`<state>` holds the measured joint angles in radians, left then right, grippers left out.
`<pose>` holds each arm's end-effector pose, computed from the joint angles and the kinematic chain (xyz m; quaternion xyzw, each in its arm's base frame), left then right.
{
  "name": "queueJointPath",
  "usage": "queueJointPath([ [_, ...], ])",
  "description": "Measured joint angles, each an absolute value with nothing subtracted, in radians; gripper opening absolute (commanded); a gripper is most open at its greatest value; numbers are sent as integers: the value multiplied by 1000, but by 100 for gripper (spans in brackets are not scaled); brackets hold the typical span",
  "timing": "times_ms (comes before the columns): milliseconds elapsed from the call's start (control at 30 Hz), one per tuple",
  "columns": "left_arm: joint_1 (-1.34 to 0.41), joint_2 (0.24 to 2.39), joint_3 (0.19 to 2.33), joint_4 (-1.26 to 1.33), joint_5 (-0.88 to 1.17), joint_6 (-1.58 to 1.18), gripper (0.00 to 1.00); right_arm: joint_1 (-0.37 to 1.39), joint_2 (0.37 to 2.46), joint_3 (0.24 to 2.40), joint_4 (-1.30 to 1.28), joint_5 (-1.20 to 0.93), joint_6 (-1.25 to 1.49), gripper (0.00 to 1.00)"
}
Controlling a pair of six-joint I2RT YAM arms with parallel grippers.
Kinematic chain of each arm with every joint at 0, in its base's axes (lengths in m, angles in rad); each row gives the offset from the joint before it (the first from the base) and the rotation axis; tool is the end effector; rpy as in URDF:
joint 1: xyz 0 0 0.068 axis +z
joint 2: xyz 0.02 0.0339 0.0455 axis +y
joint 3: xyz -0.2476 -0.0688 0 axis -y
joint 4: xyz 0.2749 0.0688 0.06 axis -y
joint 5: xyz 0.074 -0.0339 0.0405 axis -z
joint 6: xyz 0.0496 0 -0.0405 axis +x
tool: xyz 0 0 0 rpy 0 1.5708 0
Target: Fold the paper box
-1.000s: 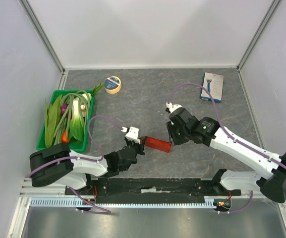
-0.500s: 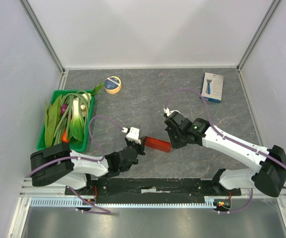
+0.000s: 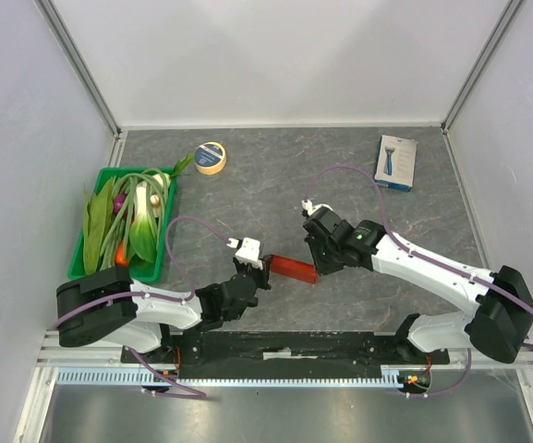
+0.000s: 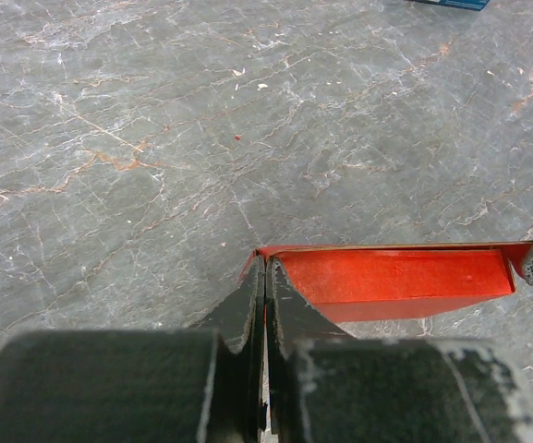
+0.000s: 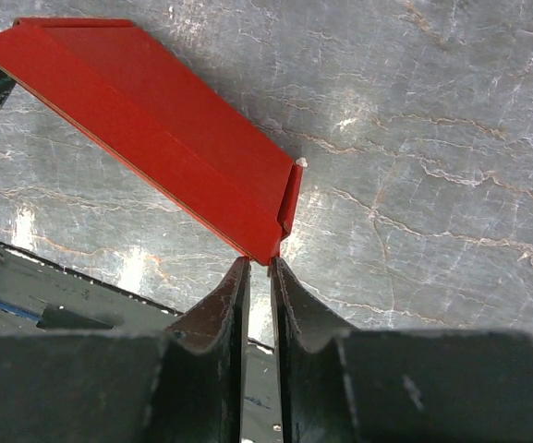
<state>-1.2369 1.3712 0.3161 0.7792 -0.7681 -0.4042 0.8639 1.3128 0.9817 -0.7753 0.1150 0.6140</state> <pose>0.1191 -0.2383 0.1167 0.0924 0.7677 -0.2053 0.5999 0.1937 0.2180 0.2101 -0.1080 0.9656 0.1134 0.2075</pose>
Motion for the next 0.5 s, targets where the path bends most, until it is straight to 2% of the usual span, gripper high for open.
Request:
queueJointPath([
  [133, -1243, 1371, 316, 778, -777, -404, 2, 864, 1314, 982, -771, 123, 617, 23],
  [333, -1246, 1370, 316, 775, -782, -404, 2, 864, 1313, 971, -770, 134, 619, 19],
  [433, -1248, 1370, 316, 775, -784, -404, 2, 864, 1313, 964, -768, 138, 619, 12],
  [500, -1248, 1370, 316, 775, -785, -404, 2, 864, 1313, 958, -768, 141, 622, 2],
])
